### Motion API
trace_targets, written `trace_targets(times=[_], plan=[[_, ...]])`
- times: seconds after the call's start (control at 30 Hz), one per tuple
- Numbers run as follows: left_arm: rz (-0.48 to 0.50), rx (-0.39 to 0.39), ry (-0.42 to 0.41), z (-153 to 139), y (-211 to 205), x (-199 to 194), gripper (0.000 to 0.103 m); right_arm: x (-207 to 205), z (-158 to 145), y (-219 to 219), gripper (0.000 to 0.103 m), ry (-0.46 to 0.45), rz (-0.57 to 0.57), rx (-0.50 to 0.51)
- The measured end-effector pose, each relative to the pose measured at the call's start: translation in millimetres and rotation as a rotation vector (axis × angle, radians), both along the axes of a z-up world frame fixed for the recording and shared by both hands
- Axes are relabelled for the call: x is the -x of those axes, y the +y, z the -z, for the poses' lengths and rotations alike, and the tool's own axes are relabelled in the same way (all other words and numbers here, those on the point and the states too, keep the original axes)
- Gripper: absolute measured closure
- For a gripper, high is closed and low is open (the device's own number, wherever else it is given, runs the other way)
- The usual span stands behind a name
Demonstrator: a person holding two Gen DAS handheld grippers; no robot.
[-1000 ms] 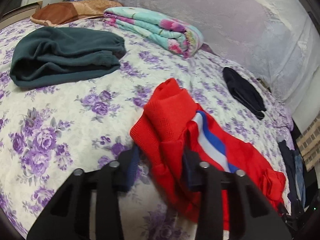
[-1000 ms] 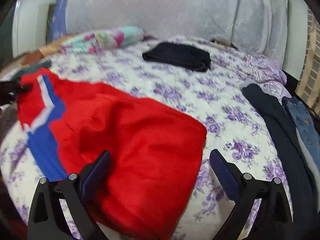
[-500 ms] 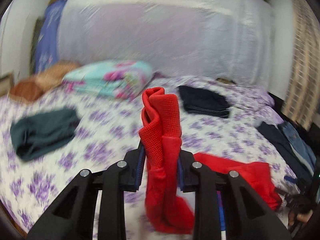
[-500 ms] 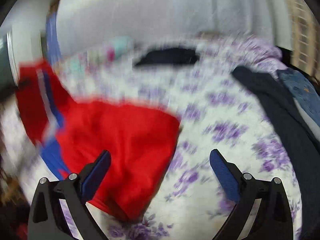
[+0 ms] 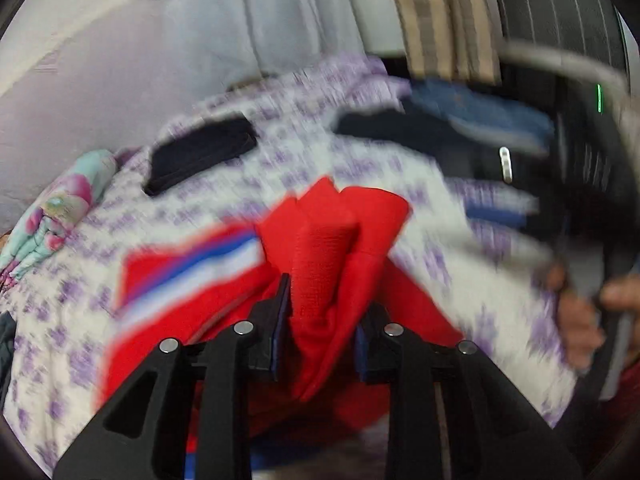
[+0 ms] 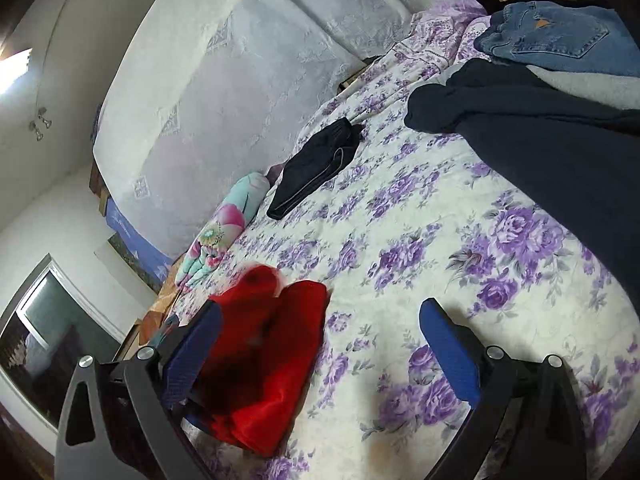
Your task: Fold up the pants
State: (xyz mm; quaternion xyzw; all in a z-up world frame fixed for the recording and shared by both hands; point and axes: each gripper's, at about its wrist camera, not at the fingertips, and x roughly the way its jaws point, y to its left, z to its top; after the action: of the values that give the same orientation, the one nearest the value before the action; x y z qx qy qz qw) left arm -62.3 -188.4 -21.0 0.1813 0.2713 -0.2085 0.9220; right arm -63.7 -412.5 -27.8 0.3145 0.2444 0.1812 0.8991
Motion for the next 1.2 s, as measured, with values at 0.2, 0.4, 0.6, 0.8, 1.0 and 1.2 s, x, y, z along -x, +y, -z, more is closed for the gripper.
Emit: trace_targets(times=[0.2,0.4,0.6,0.8,1.0,1.2], plan=[[0.091,0.092,-0.125,-29.1,20.0,35.2,0.015,0.0,2.0,2.6,0.004,-0.006,0.0,0.006],[-0.136,0.099,-0.271,-68.5,77.3,23.1,0.009,-3.6,-4.0,15.8,0.004,0.019,0.036,0.106],[-0.28,0.201,-0.057,-62.7,129.0,-25.8,0.009,-3.0,-55.5,77.0,0.004,-0.097,0.013,0.417],[-0.242,0.078,0.112,9.6,123.8,-37.1,0.004,-23.0,-0.3,124.6,0.004,0.111,-0.128,0.757],[-0.272,0.209,0.16,-0.6,152.1,-40.5,0.004,-7.7,-37.3,103.7,0.004,0.013,-0.019,0.705],[-0.29,0.219,0.083,-43.7,153.4,-70.8,0.004,-9.9,-85.0,147.9,0.016,-0.182,-0.138,0.681]])
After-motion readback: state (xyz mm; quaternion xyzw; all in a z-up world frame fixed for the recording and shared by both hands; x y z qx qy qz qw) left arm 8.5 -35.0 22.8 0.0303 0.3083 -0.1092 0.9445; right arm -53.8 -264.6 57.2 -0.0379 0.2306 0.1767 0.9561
